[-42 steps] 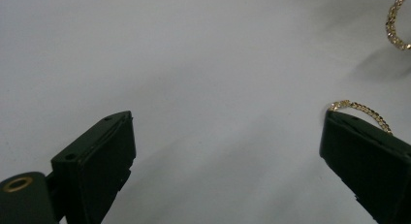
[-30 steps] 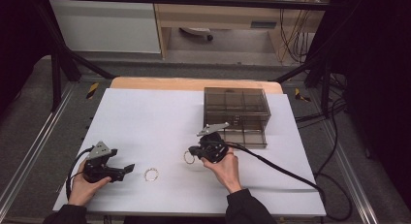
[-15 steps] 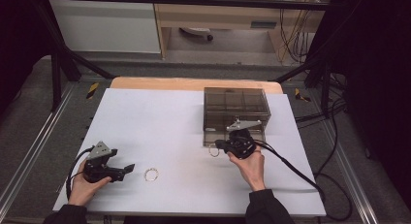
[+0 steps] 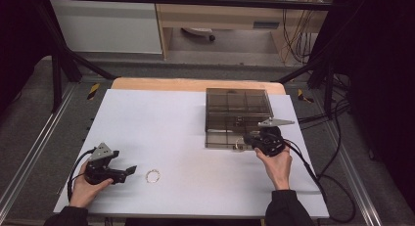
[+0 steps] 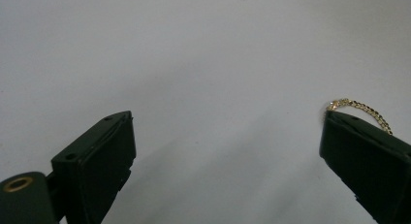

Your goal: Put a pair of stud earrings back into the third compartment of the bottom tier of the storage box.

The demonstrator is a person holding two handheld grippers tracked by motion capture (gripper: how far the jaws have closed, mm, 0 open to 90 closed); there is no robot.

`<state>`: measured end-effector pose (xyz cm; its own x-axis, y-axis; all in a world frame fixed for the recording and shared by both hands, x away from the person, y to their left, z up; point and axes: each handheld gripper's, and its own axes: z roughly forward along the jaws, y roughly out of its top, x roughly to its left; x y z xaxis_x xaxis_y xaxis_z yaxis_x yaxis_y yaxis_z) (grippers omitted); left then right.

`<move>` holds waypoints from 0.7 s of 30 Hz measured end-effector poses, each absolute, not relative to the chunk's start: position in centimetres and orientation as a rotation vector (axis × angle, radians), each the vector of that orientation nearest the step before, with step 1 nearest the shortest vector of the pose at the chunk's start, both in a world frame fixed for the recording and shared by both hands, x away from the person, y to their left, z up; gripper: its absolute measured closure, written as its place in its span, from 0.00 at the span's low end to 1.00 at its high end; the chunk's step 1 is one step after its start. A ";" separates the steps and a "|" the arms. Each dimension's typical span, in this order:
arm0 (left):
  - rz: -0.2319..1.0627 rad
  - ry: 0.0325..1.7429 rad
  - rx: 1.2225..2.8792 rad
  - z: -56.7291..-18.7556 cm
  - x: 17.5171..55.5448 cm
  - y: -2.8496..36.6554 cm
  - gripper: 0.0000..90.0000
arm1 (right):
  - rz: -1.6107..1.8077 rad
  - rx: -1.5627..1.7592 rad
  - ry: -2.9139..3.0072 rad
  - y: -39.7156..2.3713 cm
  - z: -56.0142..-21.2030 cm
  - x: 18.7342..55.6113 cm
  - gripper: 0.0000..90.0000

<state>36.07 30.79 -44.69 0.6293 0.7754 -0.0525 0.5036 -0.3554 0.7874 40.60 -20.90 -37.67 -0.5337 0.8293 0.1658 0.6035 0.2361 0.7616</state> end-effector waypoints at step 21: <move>0.422 0.999 2.037 -44.7 36.1 30.8 0.06 | 1.078 1.520 2.104 -24.8 -39.4 44.0 0.98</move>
<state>36.05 30.85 -44.68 0.6307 0.7744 -0.0504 0.5032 -0.3587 0.7862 44.01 -24.80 -39.40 -0.3764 0.9125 0.1602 0.6633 0.1446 0.7343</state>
